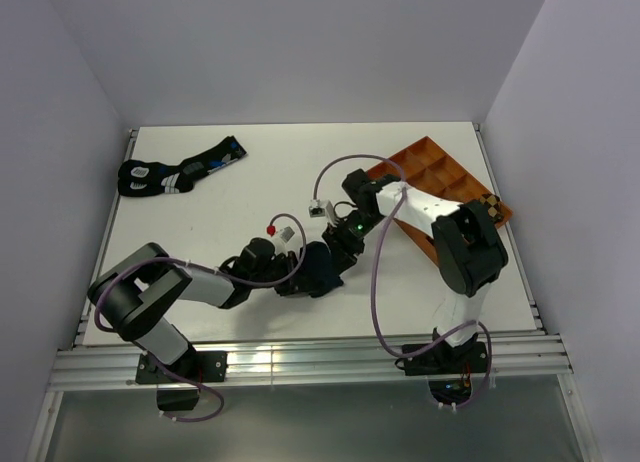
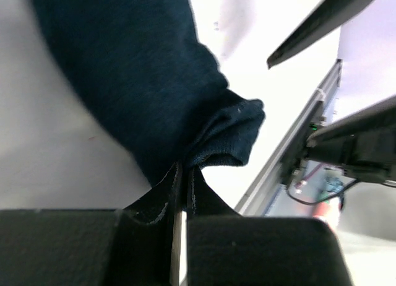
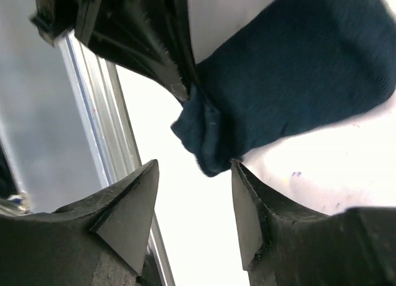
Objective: Roll the socks
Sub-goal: Roll the sock at the center of the board.
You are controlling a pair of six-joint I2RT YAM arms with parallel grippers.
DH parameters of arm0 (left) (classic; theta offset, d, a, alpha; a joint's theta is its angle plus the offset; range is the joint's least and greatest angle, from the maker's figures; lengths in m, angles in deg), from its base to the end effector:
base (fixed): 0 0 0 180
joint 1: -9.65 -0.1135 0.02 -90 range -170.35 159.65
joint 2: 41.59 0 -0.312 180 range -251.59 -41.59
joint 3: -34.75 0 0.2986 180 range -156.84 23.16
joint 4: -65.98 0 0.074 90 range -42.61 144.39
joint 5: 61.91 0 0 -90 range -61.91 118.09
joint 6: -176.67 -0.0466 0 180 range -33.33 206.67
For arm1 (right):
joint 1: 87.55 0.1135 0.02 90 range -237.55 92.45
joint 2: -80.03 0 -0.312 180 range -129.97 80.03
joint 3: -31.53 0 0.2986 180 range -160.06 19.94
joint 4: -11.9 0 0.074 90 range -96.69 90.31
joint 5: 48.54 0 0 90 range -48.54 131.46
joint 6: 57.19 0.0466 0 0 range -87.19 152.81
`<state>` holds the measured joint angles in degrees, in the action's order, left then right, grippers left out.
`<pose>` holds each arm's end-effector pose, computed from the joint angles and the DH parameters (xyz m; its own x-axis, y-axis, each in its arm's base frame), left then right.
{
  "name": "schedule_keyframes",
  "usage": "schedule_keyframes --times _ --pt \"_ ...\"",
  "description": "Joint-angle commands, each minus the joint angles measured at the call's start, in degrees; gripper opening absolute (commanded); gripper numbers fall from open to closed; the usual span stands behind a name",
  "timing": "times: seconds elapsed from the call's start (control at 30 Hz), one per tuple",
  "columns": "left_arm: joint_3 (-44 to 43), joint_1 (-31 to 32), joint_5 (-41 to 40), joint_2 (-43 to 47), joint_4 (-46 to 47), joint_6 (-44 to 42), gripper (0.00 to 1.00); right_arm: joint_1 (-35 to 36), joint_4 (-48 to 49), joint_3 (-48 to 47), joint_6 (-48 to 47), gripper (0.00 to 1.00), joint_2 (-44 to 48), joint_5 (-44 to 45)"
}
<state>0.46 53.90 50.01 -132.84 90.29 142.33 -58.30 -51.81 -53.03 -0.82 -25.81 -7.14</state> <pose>0.1944 -0.2136 0.1119 -0.9384 -0.1552 -0.3087 0.1731 0.5620 -0.8088 0.3254 0.2223 0.2009 -0.5131 -0.7071 -0.4866 -0.7980 0.1842 0.5738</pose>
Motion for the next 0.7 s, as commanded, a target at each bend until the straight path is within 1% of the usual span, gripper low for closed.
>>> schedule_keyframes --times 0.0,0.17,0.33,0.5,0.67 --pt "-3.93 -0.22 3.84 0.19 -3.72 2.52 0.00 -0.34 5.26 3.88 -2.76 0.58 6.08 1.05" --pt "-7.27 -0.22 3.31 0.10 -9.79 2.26 0.00 0.45 5.80 4.76 -3.29 0.60 5.47 1.40" --pt "-8.24 -0.30 3.31 -0.08 -11.20 2.09 0.00 2.73 10.10 6.44 -0.83 0.60 5.30 4.38" --pt "-8.24 -0.39 3.40 -0.34 -11.73 2.70 0.00 3.26 12.39 6.79 -0.21 0.62 5.73 7.37" --pt "-8.24 -0.39 3.84 -0.78 -11.47 2.88 0.00 3.79 11.69 7.14 -0.65 0.63 5.03 6.94"
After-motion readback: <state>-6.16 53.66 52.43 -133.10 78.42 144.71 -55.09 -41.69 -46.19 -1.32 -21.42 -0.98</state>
